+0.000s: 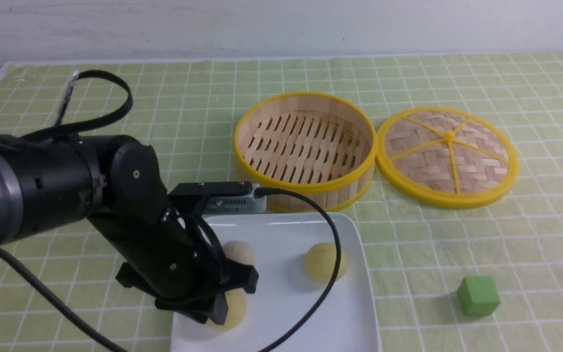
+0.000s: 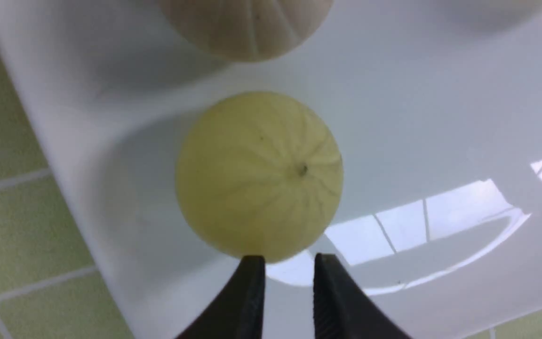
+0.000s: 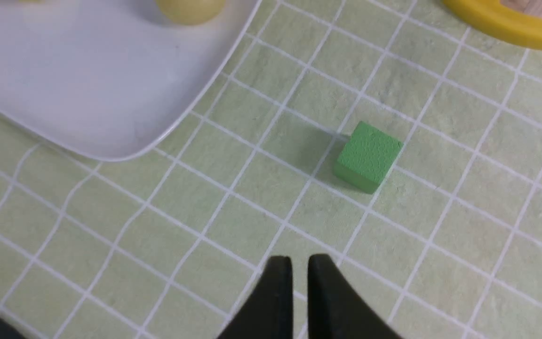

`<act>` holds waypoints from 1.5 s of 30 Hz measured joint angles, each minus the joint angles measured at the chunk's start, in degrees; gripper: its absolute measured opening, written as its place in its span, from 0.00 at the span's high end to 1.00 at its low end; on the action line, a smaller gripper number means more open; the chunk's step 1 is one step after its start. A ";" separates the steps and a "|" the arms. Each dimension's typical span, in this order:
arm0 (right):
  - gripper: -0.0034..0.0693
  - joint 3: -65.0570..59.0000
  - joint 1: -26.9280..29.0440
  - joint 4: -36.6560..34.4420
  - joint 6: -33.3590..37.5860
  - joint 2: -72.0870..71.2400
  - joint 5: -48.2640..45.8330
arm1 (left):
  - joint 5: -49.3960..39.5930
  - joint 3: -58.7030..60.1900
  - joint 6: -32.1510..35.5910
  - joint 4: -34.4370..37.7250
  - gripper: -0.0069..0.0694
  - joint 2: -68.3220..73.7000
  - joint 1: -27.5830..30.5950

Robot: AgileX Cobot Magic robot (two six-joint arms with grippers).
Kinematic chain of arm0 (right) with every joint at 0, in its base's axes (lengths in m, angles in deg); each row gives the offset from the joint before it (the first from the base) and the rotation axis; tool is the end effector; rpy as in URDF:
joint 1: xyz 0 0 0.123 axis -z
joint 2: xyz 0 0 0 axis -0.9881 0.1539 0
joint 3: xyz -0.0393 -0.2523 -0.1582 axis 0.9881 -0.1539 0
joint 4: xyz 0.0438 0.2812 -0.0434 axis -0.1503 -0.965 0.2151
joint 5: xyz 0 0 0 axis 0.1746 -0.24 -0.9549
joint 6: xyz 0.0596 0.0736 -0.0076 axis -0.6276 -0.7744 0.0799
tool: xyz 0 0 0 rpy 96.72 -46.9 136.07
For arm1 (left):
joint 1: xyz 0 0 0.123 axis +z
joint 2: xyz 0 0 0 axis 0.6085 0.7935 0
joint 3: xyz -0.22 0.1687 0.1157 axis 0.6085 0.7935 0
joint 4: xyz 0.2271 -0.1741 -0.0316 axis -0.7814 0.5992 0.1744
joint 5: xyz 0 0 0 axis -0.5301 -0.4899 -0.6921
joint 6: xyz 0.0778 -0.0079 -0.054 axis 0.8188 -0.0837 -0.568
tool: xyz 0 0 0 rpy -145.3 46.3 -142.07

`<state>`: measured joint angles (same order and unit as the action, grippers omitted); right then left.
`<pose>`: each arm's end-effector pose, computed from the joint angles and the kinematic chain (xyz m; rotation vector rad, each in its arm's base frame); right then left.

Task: Put the steamed buns into the plate on the green tablecloth.

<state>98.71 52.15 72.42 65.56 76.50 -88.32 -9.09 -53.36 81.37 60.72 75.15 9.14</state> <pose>0.1102 0.0699 0.3318 -0.6204 2.3453 0.3392 0.2677 -0.1662 0.1941 0.3669 2.9695 -0.4042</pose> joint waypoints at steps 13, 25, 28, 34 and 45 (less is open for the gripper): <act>0.97 0.55 0.00 3.20 -10.15 -26.00 -6.89 | -8.36 -10.01 0.00 -0.41 0.38 0.05 0.00; 0.97 -20.27 0.00 3.45 -11.78 -30.67 27.53 | -8.37 -10.14 0.11 -0.20 0.73 0.06 0.00; 0.97 -21.42 0.00 4.02 -11.78 -30.67 30.59 | -8.37 -10.14 0.77 -0.20 0.83 0.06 0.00; 0.97 -21.56 0.00 5.49 -11.78 -30.67 36.76 | -7.77 -10.14 1.35 0.21 0.91 0.06 0.00; 0.95 -21.56 0.00 5.49 -11.78 -30.67 37.11 | -7.64 -10.25 1.49 0.14 0.91 0.06 0.00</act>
<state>77.15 52.15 77.91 53.78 45.83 -51.21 -16.73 -63.62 82.86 60.87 75.22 9.14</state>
